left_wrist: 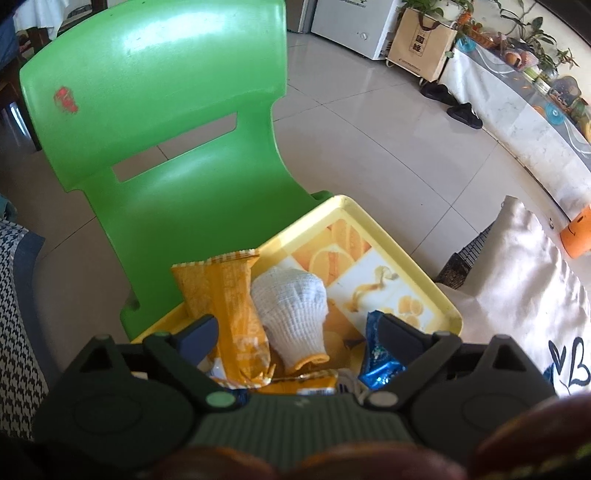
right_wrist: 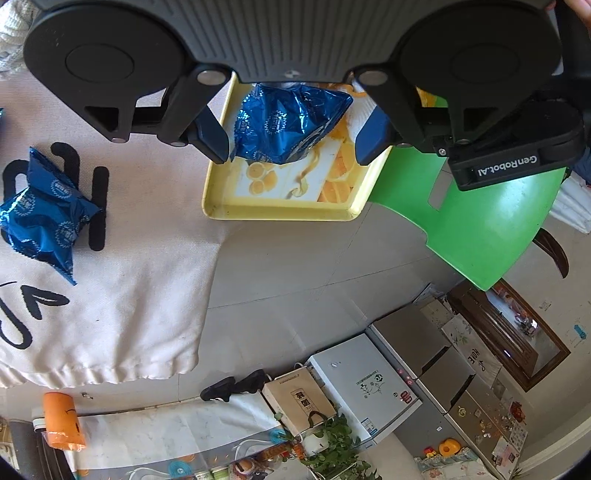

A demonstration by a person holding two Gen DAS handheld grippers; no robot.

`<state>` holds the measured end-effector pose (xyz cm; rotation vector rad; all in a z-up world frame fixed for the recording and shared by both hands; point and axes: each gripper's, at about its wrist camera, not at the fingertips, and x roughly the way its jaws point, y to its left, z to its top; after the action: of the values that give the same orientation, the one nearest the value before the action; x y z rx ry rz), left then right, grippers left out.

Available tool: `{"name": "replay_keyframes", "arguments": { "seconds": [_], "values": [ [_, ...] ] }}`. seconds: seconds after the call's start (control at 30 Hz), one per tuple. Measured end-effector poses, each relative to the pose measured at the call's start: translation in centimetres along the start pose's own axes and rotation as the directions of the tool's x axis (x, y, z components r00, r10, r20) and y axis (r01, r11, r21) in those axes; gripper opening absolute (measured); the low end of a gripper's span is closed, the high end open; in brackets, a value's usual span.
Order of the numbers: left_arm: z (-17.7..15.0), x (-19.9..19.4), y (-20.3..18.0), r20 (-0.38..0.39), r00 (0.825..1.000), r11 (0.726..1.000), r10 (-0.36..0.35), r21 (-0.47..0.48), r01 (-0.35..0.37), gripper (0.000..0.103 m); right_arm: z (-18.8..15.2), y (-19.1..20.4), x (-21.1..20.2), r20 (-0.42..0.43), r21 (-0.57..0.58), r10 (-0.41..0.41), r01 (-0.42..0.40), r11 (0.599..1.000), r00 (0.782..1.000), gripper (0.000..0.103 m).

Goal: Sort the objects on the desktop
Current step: 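Open right tool to drop blue pack while left tool drops yellow bag on tray, then withdraw both open tools from the tray back over the cloth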

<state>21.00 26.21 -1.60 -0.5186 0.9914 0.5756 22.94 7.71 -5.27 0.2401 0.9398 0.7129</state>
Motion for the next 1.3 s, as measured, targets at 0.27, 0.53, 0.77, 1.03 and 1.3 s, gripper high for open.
{"name": "replay_keyframes", "arguments": {
  "seconds": [0.27,0.53,0.77,1.03,1.3],
  "values": [
    [-2.0,-0.7,-2.9,-0.01,1.0,0.996,-0.028,0.08,0.029,0.098,0.2,-1.6,-2.7,-0.007,0.017,-0.091,0.091,0.996,0.996,0.077],
    [-4.7,-1.8,-6.6,-0.024,0.996,0.981,-0.082,0.175,0.085,0.099,1.2,-5.2,-6.7,-0.006,0.074,-0.219,0.219,0.973,0.976,0.077],
    [-8.0,-2.0,-10.2,-0.083,0.988,0.949,-0.131,0.277,0.149,0.099,1.6,-8.9,-10.3,-0.017,0.141,-0.314,0.313,0.939,0.949,0.078],
    [-10.8,-1.7,-12.3,-0.135,0.982,0.921,-0.131,0.35,0.171,0.101,0.6,-10.9,-14.0,-0.055,0.169,-0.347,0.352,0.921,0.936,0.078],
    [-13.5,-1.4,-13.2,-0.206,0.972,0.892,-0.112,0.41,0.189,0.102,-0.1,-12.6,-16.1,-0.099,0.148,-0.421,0.431,0.89,0.902,0.086]
  ]
}}
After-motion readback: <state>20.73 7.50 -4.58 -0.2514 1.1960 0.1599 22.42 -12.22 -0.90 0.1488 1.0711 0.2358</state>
